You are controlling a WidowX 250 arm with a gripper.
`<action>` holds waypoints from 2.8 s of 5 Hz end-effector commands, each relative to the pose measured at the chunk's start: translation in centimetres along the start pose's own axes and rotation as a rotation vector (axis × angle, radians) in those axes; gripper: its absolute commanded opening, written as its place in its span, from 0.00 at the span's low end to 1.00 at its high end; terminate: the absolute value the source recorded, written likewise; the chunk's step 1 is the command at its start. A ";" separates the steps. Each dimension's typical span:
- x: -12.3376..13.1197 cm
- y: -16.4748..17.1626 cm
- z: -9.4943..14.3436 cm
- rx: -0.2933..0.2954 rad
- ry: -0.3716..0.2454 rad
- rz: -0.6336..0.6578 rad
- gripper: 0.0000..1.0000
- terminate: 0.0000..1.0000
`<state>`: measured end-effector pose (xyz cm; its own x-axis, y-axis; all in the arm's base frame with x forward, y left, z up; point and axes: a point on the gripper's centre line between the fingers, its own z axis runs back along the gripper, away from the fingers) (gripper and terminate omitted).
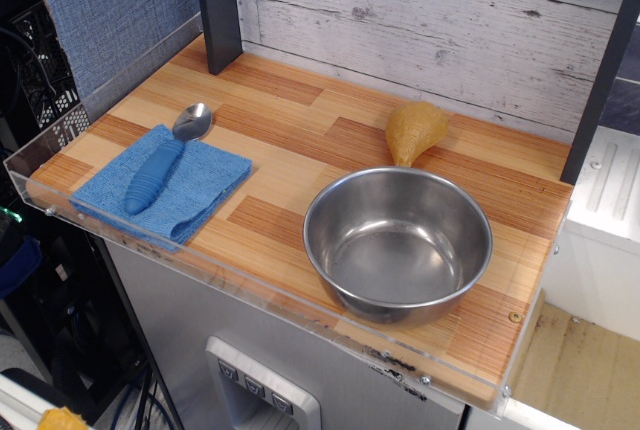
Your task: Place the drumstick inside the metal bowl
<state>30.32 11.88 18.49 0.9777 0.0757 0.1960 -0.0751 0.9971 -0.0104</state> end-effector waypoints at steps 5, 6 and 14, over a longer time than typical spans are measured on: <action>1.9 -10.7 -10.7 0.027 0.052 -0.033 1.00 0.00; 2.6 -11.9 -13.8 -0.003 0.079 -0.005 1.00 0.00; 5.3 -16.4 -14.9 -0.120 0.063 0.051 1.00 0.00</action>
<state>38.92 -3.87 3.01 0.9898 0.1291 0.0605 -0.1208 0.9848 -0.1247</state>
